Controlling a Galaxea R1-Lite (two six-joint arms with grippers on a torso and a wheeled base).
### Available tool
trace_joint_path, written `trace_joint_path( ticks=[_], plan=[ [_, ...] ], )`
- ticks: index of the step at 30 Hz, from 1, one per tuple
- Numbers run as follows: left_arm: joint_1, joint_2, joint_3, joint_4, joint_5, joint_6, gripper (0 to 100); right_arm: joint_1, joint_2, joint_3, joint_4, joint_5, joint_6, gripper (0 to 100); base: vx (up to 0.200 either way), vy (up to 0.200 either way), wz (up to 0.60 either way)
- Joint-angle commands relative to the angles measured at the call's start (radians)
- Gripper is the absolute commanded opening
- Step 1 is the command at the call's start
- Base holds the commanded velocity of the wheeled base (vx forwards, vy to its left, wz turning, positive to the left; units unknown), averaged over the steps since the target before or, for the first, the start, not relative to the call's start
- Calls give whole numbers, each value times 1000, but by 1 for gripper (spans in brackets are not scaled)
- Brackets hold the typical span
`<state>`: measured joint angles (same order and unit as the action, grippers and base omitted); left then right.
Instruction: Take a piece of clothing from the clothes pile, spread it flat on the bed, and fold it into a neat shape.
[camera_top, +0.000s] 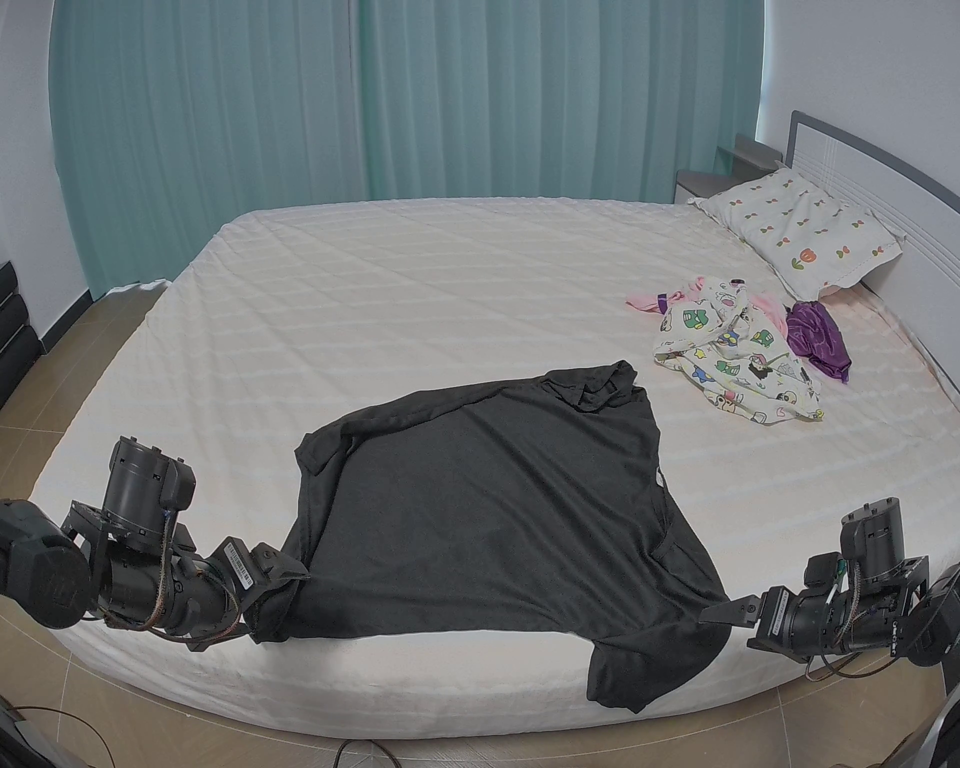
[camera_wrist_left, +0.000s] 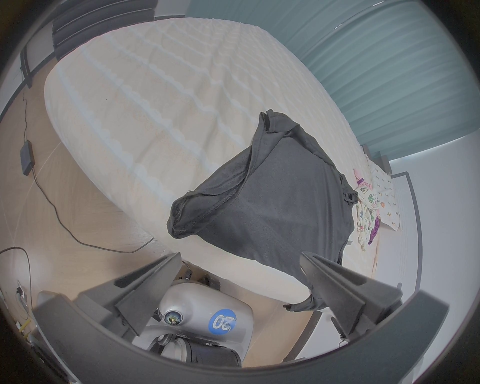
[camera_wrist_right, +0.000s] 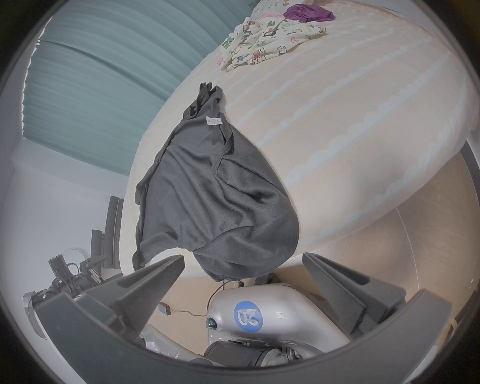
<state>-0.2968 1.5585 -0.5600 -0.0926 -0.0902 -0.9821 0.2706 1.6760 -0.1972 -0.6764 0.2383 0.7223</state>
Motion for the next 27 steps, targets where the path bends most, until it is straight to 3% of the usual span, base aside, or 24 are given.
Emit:
trace_joint_path(
  ticks=[1,11,27],
  plan=[
    [-5,2,2,-1,0,-3,100,1,-9,2,0,1,0,100,0,0,0],
    [-4,5,0,-1,0,-1,100,5,-10,2,-2,-1,0,100,0,180,0],
    [5,2,-5,-16,-3,-4,100,9,-12,5,-3,-1,-1,100,13,0,0]
  ],
)
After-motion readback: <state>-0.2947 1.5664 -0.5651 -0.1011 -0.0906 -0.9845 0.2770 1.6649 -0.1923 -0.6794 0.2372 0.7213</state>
